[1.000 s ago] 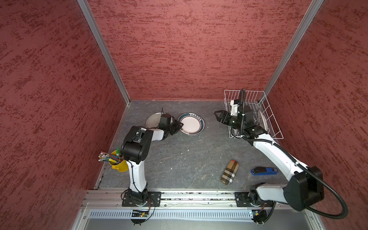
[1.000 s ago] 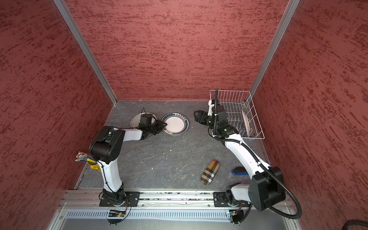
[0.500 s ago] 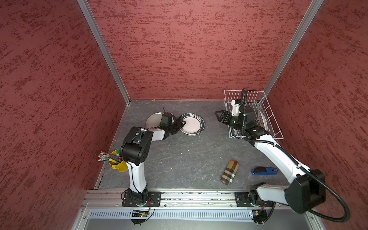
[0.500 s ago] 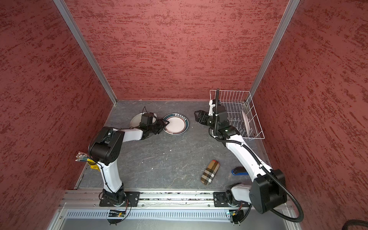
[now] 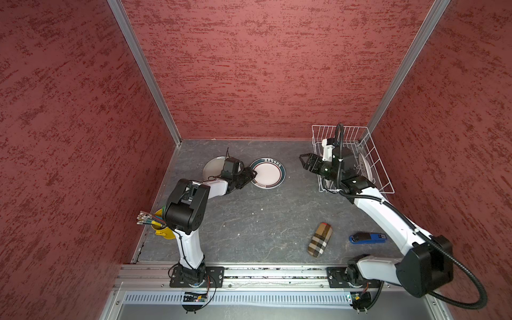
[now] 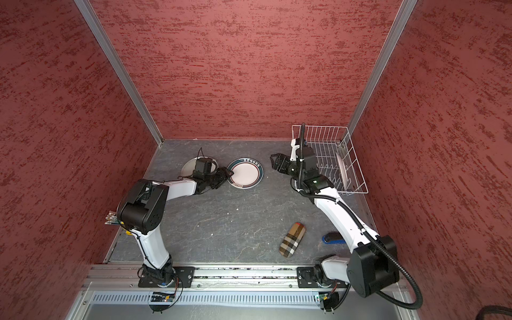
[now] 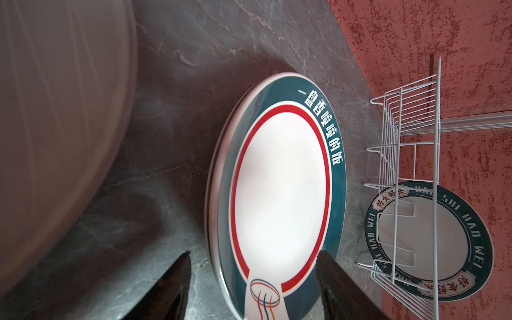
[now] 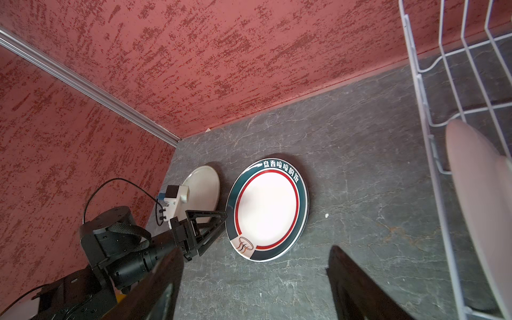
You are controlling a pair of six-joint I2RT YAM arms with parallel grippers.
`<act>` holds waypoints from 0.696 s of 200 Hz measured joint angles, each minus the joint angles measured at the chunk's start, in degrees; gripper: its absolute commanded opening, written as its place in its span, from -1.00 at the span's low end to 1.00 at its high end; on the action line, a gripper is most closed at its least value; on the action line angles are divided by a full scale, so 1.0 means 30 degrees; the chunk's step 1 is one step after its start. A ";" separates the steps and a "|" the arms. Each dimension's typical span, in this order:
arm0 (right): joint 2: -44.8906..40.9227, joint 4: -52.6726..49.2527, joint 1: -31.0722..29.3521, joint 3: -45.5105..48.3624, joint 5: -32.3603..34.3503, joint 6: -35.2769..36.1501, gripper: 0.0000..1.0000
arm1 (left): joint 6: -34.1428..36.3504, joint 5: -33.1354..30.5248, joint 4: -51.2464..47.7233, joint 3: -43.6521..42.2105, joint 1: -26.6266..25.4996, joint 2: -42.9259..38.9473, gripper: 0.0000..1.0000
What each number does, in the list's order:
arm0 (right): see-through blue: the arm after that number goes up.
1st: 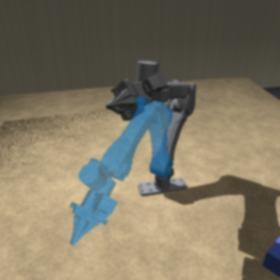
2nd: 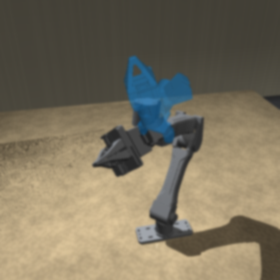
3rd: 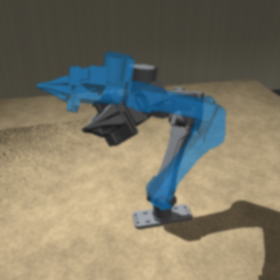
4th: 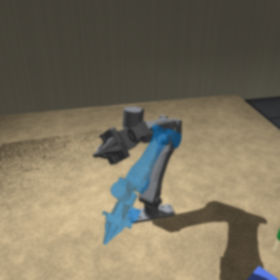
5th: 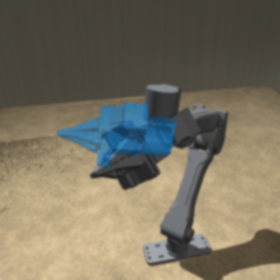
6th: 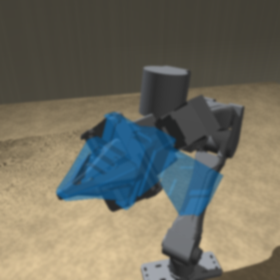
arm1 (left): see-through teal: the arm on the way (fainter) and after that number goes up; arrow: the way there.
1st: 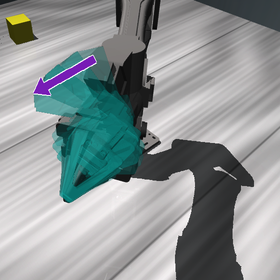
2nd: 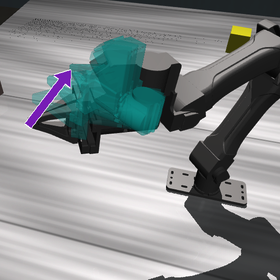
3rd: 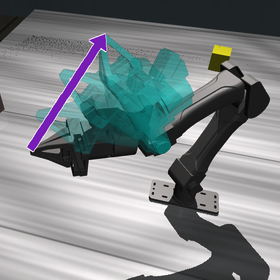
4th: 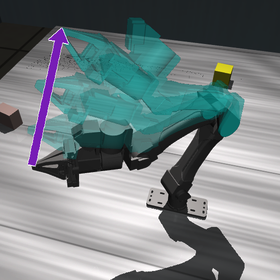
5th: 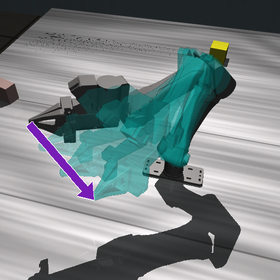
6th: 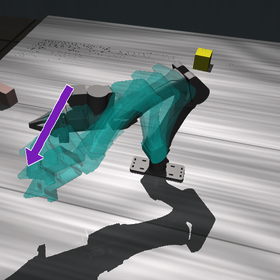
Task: Unload the plates from the dish rack
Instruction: 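Open the left gripper off the plate while the right gripper descends into the rack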
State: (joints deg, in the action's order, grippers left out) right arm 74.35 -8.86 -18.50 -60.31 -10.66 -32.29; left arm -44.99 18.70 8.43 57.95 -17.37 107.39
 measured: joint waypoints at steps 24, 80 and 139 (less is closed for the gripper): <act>-0.0022 -0.0007 0.0000 0.0000 0.0000 0.0000 0.65 | 0.0168 -0.0015 -0.0277 0.0000 -0.0138 0.0000 0.49; -0.0627 -0.0459 0.0015 -0.0044 0.0437 0.0437 0.66 | 0.0379 -0.0648 -0.0401 -0.0335 -0.0277 -0.0459 0.53; -0.1129 -0.2929 0.0204 -0.1800 0.2987 0.2295 0.67 | 0.1180 -0.0874 -0.0546 -0.0831 -0.0386 -0.3585 0.56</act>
State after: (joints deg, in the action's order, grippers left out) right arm 70.96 -17.65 -17.89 -65.71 -1.69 -25.41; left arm -41.45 16.08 6.79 55.46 -18.52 96.64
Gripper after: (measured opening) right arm 0.833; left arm 0.776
